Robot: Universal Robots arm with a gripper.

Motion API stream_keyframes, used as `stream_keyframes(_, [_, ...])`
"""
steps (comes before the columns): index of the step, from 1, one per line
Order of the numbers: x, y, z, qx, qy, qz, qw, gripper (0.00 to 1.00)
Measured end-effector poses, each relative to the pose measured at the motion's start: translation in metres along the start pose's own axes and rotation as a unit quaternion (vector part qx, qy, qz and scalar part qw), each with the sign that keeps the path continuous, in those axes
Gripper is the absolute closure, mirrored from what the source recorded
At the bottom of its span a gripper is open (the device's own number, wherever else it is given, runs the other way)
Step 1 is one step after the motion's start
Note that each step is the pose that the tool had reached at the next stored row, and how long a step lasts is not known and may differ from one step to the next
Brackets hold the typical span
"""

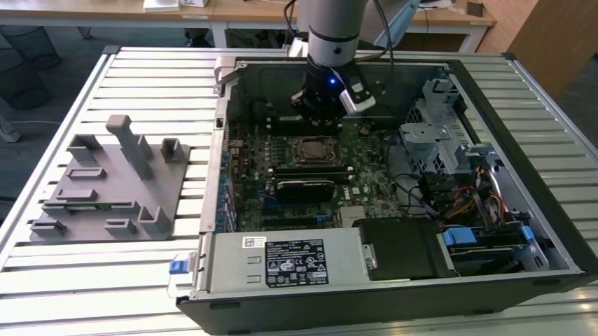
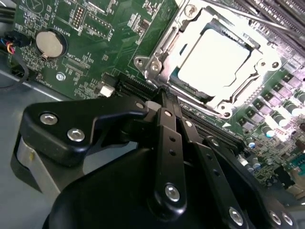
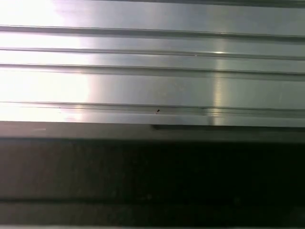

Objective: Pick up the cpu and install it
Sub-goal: 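Install the first cpu locking lever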

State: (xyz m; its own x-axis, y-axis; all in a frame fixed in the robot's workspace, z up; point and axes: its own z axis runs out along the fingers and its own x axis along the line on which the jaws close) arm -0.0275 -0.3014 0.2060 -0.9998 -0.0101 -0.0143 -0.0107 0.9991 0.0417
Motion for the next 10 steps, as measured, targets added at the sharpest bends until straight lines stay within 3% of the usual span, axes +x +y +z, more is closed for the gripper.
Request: stream_keyframes(10, [0.0001, -0.0047, -0.0002, 0.0000, 0.0000, 0.000, 1.0000, 0.89])
